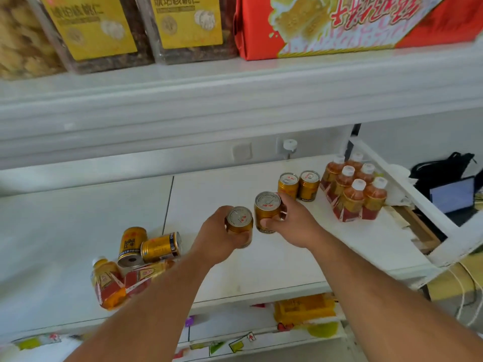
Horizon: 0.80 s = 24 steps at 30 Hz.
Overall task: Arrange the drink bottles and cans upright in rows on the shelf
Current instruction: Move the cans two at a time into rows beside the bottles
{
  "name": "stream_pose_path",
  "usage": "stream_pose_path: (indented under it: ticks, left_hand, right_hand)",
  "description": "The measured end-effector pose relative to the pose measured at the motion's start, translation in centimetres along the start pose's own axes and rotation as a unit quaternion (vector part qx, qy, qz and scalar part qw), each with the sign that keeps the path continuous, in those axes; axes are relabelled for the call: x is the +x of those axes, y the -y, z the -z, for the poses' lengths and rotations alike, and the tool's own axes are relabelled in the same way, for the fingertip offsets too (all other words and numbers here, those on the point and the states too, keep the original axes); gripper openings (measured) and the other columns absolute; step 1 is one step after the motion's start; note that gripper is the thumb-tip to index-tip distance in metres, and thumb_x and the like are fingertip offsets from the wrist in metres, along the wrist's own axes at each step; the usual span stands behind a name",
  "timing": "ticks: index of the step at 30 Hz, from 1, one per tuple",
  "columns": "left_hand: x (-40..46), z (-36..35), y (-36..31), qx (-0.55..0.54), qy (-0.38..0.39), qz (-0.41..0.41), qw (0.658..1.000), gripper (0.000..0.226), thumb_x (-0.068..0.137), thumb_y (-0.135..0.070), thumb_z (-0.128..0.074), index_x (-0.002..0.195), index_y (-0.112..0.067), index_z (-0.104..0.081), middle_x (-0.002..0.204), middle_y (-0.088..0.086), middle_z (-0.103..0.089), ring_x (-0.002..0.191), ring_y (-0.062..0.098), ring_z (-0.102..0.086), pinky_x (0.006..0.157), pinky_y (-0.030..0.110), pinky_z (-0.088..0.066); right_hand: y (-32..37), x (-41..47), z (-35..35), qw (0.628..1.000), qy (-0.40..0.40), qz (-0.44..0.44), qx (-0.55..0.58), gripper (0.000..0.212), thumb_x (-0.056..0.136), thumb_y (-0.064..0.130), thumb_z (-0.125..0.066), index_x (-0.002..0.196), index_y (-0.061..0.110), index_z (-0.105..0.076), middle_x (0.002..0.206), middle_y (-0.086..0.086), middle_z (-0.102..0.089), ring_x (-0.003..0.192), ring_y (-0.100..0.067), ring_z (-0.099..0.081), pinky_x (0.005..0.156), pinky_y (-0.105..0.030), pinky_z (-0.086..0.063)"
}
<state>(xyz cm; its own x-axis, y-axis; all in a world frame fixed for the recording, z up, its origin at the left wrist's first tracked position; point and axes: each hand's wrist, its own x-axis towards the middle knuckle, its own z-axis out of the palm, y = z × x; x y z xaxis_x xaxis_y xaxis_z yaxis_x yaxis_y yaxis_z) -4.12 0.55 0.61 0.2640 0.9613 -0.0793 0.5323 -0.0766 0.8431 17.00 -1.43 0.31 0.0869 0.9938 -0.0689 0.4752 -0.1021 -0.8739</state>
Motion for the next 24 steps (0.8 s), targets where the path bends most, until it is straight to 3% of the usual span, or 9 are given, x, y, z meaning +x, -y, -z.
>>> stream_pose_path:
  ticks: [9,14,24]
  left_hand:
    - [-7.6,-3.4,-3.5,0.007,-0.037,-0.023,0.999,0.058,0.067,-0.02,-0.085,0.114,-0.033,-0.055,0.103,-0.016,-0.064,0.094,0.0,-0.062,0.075,0.014,-0.047]
    - [-11.9,-5.0,-5.0,0.009,-0.042,-0.041,0.998,0.057,0.068,-0.019,-0.085,0.115,-0.031,-0.055,0.102,-0.019,-0.063,0.091,-0.008,-0.059,0.069,0.005,-0.044]
    - [-17.4,-6.2,-6.6,0.012,-0.036,-0.073,0.997,0.055,0.068,-0.028,-0.085,0.116,-0.031,-0.056,0.103,-0.018,-0.064,0.093,-0.002,-0.06,0.072,0.011,-0.044]
  right_hand:
    - [0.0,-8.6,4.7,1.0,-0.002,0.021,0.002,0.067,0.082,0.027,-0.083,0.14,0.028,-0.049,0.129,0.011,-0.06,0.12,-0.013,-0.057,0.107,-0.036,-0.045]
    - [0.1,-13.1,6.1,1.0,-0.008,0.025,0.003,0.071,0.082,0.027,-0.083,0.144,0.028,-0.048,0.132,0.01,-0.059,0.118,-0.012,-0.056,0.105,-0.033,-0.044]
    - [0.7,-21.0,7.3,0.999,-0.044,0.012,0.011,0.066,0.083,0.029,-0.082,0.14,0.029,-0.05,0.127,0.011,-0.059,0.116,-0.011,-0.056,0.098,-0.03,-0.043]
